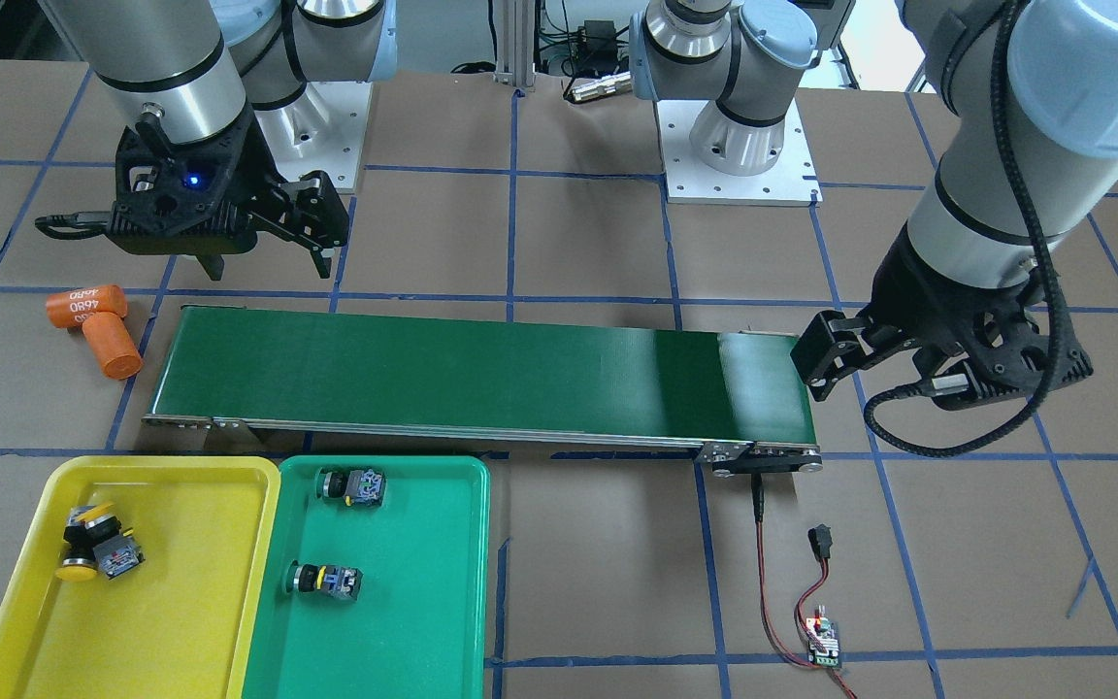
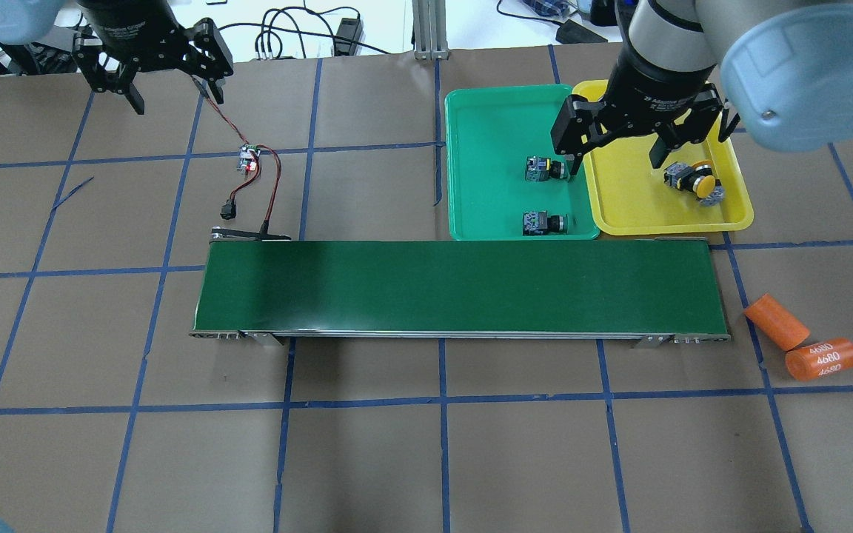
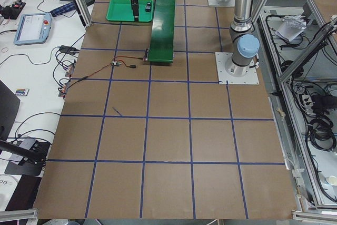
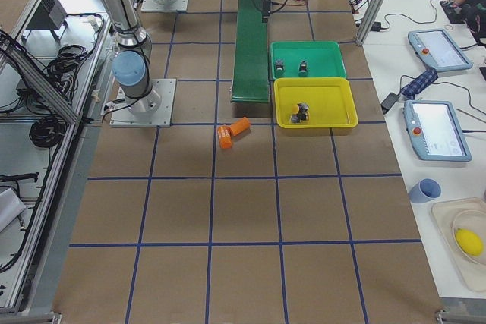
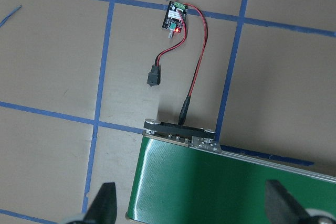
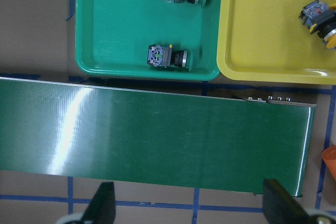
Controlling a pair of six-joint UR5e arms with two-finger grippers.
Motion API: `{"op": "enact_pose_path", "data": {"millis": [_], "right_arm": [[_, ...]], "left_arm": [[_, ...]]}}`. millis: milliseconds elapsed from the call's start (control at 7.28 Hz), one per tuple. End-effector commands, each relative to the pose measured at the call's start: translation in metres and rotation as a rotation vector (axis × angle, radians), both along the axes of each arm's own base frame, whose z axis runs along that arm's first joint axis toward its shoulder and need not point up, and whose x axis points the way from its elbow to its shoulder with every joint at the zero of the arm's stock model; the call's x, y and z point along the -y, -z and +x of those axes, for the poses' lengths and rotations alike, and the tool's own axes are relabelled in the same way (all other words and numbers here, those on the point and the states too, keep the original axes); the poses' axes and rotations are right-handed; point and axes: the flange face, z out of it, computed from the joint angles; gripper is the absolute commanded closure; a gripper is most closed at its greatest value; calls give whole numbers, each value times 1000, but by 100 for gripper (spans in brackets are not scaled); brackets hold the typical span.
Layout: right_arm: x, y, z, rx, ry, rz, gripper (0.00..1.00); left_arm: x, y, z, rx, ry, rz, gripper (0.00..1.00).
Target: Sort buttons by color to trays
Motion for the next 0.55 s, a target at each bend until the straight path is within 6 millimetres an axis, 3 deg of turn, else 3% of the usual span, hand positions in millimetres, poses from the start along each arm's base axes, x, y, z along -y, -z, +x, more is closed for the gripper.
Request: {"op": "enact_pose_path", "data": {"millis": [0,412], "right_arm": [[-1,2,1,9,31,8,0],[0,7,1,5,31,17,0]], "left_arm": [[0,-1,0,0,4,1,0],[0,-3,4,34,3,-1,0]]}}
